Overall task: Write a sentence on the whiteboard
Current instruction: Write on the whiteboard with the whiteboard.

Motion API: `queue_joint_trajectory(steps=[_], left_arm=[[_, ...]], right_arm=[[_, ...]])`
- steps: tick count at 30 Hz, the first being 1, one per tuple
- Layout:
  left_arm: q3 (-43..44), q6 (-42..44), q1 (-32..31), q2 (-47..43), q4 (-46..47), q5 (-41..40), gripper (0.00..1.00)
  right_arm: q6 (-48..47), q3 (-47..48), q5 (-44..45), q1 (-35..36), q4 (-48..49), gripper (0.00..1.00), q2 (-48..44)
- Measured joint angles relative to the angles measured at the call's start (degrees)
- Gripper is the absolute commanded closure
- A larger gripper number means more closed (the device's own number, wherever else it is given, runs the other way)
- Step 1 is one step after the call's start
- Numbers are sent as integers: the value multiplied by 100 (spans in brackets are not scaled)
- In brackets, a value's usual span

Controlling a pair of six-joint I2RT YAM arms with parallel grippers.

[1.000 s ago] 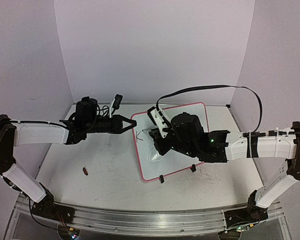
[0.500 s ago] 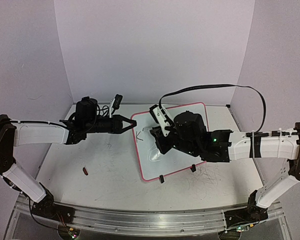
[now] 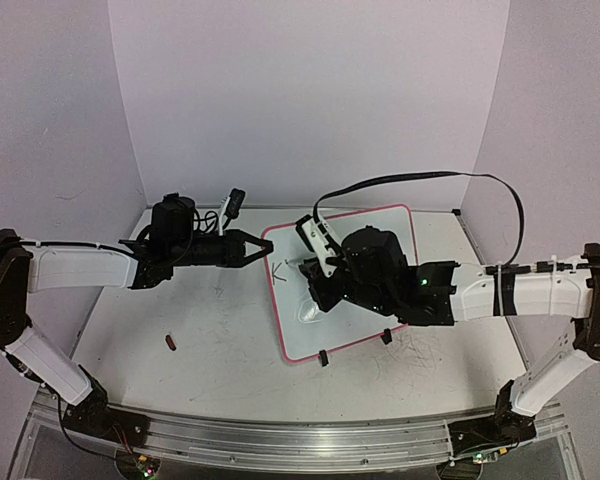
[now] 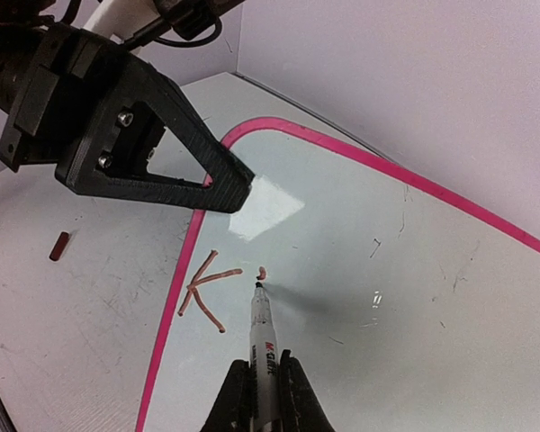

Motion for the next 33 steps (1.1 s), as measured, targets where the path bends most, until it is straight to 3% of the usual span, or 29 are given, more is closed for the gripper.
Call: queue_joint_trajectory(steps=[33], left_arm=[[0, 0, 0, 0, -2, -1, 100]], right_arm=[[275, -12, 106, 98, -142, 100, 33]])
